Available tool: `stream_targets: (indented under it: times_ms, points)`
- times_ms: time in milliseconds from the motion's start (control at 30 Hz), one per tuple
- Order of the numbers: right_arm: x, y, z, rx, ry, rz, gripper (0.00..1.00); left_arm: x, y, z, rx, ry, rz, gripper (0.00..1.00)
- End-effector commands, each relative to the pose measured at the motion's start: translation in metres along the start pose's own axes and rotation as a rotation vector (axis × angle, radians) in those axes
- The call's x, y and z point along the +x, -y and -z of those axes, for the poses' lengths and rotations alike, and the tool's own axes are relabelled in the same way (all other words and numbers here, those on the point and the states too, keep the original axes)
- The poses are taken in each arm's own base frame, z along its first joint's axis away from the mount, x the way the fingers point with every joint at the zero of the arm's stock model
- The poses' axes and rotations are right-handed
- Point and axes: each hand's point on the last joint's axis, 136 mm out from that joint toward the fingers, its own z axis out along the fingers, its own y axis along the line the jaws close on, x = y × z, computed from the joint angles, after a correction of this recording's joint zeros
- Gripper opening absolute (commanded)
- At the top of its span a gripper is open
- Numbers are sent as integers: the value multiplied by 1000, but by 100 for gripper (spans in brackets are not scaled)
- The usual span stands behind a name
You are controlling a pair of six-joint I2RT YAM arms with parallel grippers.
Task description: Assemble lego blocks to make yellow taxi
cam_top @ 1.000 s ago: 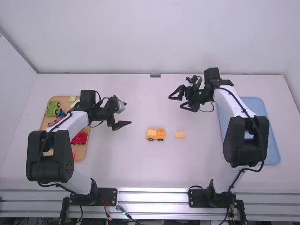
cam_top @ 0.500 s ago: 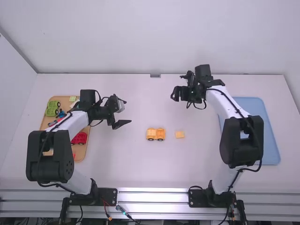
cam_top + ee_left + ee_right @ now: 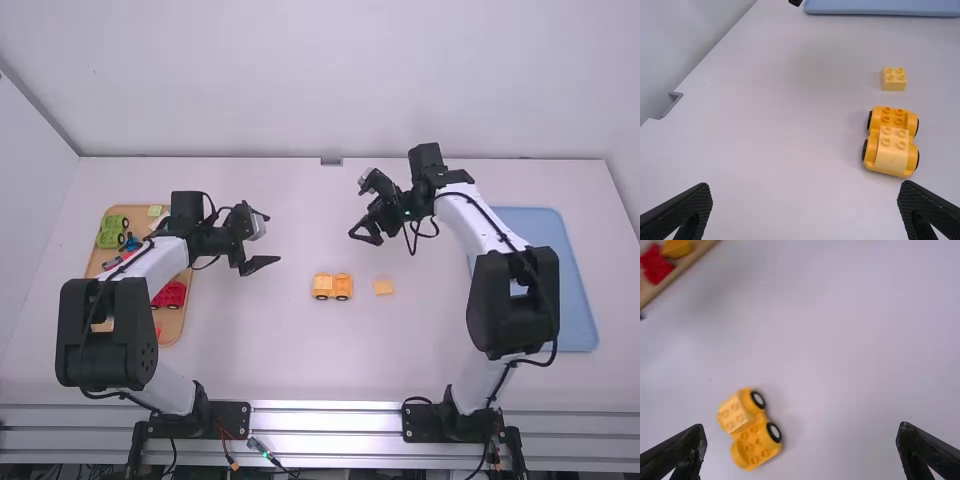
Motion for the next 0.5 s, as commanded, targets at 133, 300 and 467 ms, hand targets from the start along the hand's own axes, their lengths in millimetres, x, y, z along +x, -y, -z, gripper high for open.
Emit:
stream_targets:
  times_ms: [133, 300, 467]
  points:
    - [3, -22, 14, -96, 162, 308, 99, -9, -1, 0, -9, 30, -43, 99]
    - [26, -25, 3, -101, 143, 384, 99, -10, -2, 0, -14, 35, -54, 99]
    - [32, -16, 7, -61, 157, 384, 99, -10, -2, 0, -14, 36, -54, 99]
